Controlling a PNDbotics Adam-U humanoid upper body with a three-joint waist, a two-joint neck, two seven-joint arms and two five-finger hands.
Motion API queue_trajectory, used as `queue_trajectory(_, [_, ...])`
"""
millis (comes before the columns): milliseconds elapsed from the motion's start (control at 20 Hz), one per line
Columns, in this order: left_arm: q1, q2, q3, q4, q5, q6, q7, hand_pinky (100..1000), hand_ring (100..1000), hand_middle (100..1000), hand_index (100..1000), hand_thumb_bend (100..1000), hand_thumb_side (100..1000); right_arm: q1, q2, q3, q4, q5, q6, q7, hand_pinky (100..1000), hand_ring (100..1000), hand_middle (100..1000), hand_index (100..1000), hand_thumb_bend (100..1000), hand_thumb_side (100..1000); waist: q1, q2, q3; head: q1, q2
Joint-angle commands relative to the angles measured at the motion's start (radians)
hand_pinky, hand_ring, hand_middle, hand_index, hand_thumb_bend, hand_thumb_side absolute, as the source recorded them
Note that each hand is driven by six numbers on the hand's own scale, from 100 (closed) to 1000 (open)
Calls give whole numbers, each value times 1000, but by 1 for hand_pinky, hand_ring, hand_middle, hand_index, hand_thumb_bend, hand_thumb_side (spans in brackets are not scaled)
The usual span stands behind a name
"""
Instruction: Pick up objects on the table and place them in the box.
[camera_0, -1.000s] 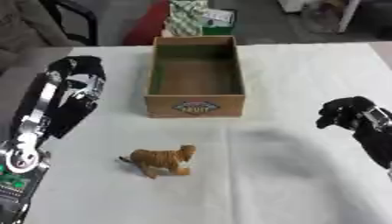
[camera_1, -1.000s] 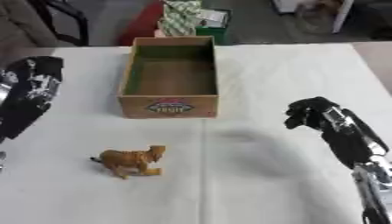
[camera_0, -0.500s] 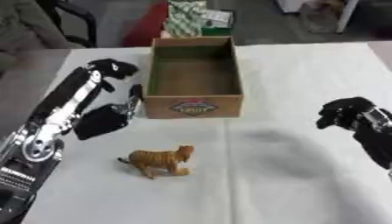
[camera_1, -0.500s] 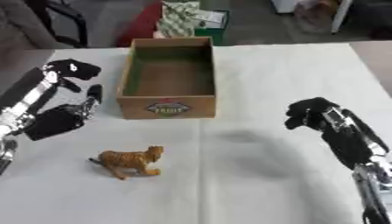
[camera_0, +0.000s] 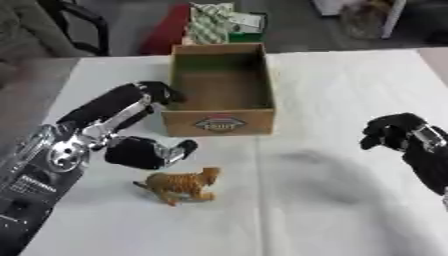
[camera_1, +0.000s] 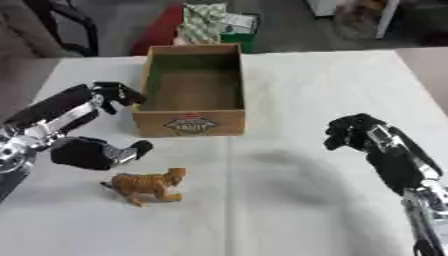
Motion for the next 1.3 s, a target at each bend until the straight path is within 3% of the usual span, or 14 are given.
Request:
queue_trajectory(50, [-30,31,-17,14,-15,-20,-57,767,856,809,875,527,574,-9,-17,-3,-11,10,1,0,624,611,610,721,100,932,0,-16,-2,1,5])
queue_trajectory(100, [-34,30,-22,23,-21,-25,-69,766,856,810,876,580,601,-9,-17,-3,-11,10,2,0,624,611,609,721,100,932,1,-16,-3,0,5])
queue_trajectory(400, [-55,18,-56,77,-71,-63,-110,765,853,811,876,625,577,-9,-18,-2,-11,11,3,0,623,611,609,720,100,933,2,-17,-7,-1,4])
queue_trajectory(1300, [-74,-4,-122,228,-131,-136,-189,751,795,767,855,583,511,-8,-14,1,-9,12,6,3,623,610,608,717,100,936,4,-18,-14,-1,2])
